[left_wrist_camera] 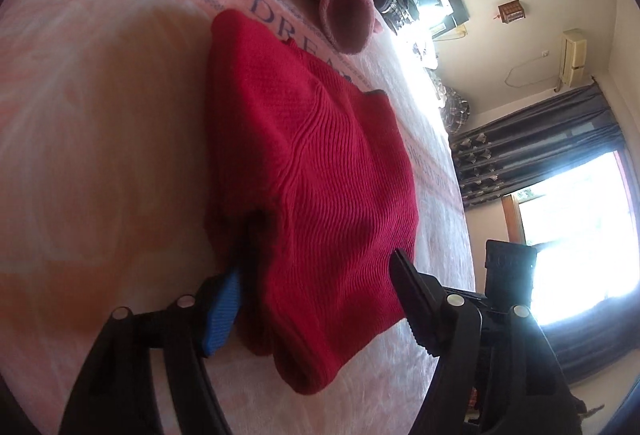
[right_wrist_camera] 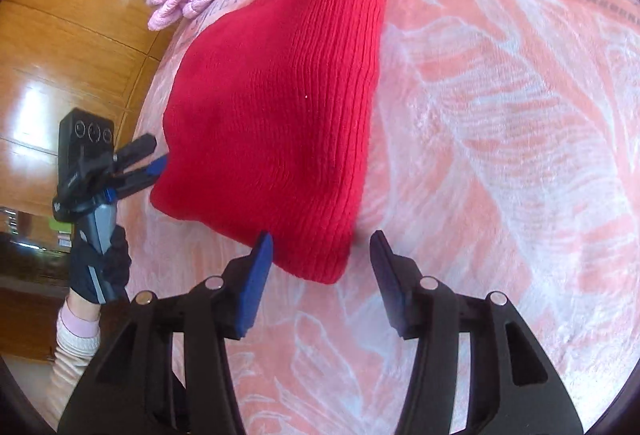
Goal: Fold small clothes
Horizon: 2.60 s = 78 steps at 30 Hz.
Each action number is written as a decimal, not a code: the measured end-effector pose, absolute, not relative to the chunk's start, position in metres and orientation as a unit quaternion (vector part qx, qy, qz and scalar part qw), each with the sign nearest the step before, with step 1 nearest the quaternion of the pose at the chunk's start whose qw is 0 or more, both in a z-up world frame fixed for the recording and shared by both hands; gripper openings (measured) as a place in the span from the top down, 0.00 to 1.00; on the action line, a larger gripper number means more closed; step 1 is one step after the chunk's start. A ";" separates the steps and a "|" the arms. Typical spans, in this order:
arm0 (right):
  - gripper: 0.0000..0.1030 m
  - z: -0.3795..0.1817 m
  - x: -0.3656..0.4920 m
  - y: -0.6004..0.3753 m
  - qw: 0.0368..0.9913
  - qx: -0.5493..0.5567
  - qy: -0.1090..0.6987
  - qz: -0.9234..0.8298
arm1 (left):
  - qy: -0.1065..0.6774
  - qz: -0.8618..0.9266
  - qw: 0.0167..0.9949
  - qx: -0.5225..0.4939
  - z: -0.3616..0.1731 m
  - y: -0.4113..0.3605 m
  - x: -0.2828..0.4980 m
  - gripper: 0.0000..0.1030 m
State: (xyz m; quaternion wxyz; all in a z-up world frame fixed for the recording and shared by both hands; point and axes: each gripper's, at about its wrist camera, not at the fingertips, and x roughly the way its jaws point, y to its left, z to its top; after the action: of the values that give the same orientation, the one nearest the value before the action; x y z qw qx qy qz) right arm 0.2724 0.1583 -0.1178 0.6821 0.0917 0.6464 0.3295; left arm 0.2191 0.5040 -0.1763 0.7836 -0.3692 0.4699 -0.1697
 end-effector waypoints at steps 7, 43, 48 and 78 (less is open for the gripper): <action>0.87 -0.117 0.269 0.149 0.670 0.097 0.658 0.329 | 0.475 -0.160 0.807 -0.311 -0.176 0.490 0.208 0.30; 0.80 -0.125 0.271 0.173 0.677 0.056 0.656 0.328 | 0.439 -0.197 0.763 -0.431 -0.189 0.535 0.307 0.23; 0.77 -0.123 0.274 0.175 0.675 0.064 0.654 0.336 | 0.439 -0.216 0.768 -0.412 -0.188 0.519 0.316 0.23; 0.71 -0.111 0.362 0.166 0.673 0.246 0.593 0.368 | 0.426 -0.256 0.747 -0.442 -0.195 0.503 0.312 0.63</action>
State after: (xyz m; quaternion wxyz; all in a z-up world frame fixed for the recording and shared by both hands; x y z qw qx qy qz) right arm 0.3615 0.1656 -0.1115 0.6730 0.2459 0.5930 0.3675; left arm 0.3119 0.5026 -0.1953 0.7472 -0.4415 0.4259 -0.2558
